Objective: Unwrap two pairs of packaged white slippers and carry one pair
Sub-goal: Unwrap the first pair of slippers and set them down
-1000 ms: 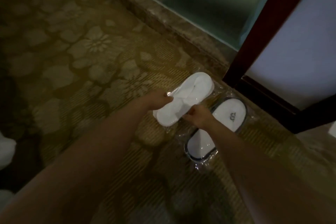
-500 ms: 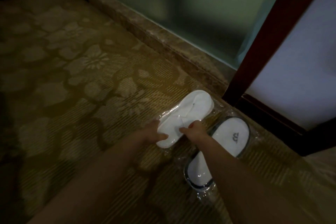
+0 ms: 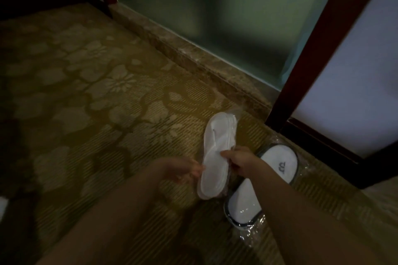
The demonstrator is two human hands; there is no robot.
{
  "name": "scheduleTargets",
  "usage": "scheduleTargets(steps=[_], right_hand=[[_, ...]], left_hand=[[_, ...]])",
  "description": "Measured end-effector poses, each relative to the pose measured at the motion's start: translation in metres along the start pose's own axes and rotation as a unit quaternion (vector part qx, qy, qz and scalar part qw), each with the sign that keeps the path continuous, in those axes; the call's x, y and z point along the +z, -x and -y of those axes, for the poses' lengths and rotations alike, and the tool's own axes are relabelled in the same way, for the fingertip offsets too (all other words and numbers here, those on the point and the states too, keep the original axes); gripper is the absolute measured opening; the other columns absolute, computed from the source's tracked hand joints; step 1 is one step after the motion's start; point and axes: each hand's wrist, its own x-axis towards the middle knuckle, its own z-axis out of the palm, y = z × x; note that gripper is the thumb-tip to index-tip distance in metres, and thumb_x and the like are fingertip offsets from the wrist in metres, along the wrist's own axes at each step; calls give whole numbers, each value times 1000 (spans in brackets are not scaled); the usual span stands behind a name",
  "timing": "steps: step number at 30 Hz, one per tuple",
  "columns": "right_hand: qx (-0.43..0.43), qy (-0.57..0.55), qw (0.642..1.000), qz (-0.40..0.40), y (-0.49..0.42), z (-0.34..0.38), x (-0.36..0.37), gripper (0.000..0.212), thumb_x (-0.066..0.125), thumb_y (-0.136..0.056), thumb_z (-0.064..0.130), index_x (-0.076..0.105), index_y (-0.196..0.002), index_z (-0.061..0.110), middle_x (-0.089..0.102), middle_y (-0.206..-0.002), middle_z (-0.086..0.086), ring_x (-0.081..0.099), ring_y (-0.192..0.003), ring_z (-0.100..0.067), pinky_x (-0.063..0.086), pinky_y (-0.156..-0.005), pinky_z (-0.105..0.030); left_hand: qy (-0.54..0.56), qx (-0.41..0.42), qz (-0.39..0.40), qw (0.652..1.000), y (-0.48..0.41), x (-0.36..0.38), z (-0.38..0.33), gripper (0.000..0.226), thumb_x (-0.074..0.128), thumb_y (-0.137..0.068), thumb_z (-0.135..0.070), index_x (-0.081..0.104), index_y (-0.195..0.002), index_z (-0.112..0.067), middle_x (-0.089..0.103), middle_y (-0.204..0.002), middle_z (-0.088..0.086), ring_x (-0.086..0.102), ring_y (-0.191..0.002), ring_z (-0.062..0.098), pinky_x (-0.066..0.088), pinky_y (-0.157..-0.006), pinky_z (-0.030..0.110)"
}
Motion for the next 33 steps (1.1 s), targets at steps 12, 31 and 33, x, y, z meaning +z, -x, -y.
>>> scheduleTargets(steps=[12, 31, 33], right_hand=[[-99, 22, 979, 175, 68, 52, -16, 31, 64, -85, 5, 63, -115, 12, 66, -117, -12, 61, -110, -29, 50, -94, -41], [-233, 110, 960, 109, 133, 109, -7, 31, 75, -68, 53, 64, -95, 40, 58, -119, 9, 51, -116, -14, 34, -110, -39], [-286, 29, 955, 68, 134, 120, 5, 39, 73, -74, 44, 60, -111, 39, 63, -116, 4, 59, -110, -18, 44, -104, -41]], left_hand=[[355, 167, -336, 856, 43, -40, -59, 119, 79, -42, -62, 29, -137, -11, 52, -136, 12, 59, -112, 33, 50, -95, 46], [476, 241, -262, 804, 100, -47, -59, 83, 73, -57, -62, 50, -124, -20, 64, -118, 10, 64, -104, 32, 50, -96, 51], [458, 222, -297, 808, 100, -47, -54, 87, 72, -59, -59, 47, -133, -20, 61, -122, 10, 61, -107, 32, 48, -99, 49]])
